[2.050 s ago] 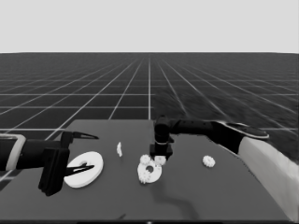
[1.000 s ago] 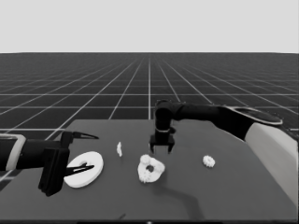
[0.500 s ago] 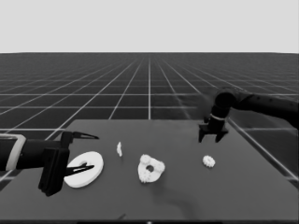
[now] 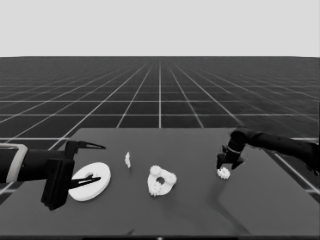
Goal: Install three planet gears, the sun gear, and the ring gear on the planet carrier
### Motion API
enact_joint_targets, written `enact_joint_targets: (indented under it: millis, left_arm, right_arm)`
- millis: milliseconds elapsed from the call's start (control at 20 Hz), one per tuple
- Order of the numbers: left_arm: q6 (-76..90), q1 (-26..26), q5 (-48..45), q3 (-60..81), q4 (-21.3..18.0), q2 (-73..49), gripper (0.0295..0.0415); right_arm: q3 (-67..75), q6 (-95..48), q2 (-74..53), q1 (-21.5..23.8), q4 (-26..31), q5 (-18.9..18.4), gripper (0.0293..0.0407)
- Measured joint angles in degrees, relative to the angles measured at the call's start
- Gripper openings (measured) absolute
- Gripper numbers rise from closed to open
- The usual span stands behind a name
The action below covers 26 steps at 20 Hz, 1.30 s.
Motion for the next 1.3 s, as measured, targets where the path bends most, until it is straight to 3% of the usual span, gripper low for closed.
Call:
enact_joint_targets:
  millis: [100,350,450,850,900,950,1000,1100,1300]
  left_arm:
    - [0.00,0.00,0.00,0.00,0.00,0.00,0.0385]
    - [0.00,0.00,0.00,0.00,0.00,0.00,0.0385]
    - [0.00,0.00,0.00,0.00,0.00,0.00,0.0385]
    - [0.00,0.00,0.00,0.00,0.00,0.00,0.0385]
    - [0.00,0.00,0.00,0.00,0.00,0.00,0.0385]
    - [0.00,0.00,0.00,0.00,0.00,0.00,0.0385]
    - [0.00,0.00,0.00,0.00,0.00,0.00,0.0385]
    - [0.00,0.00,0.00,0.00,0.00,0.00,0.0385]
    - [0.00,0.00,0.00,0.00,0.00,0.00,0.0385]
  right_arm:
    - [-3.62,-1.32,1.83,-2.97,-1.34,2.46,0.0385]
    - [-5.69,-2.11,2.84,-4.18,-1.84,3.71,0.0385]
    - [-5.80,-2.15,2.89,-4.23,-1.87,3.77,0.0314]
    - [-5.85,-2.17,2.91,-4.21,-1.88,3.80,0.0312]
    - [3.83,1.49,-1.69,1.46,1.97,-3.65,0.0312]
    - [6.45,2.34,-3.16,8.39,5.70,-7.85,0.0312]
    - [6.21,2.17,-3.10,12.51,8.14,-10.27,0.0312]
    - [4.80,1.59,-2.43,16.10,10.36,-12.51,0.0312]
    - [3.74,1.16,-1.93,17.52,11.32,-13.56,0.0312]
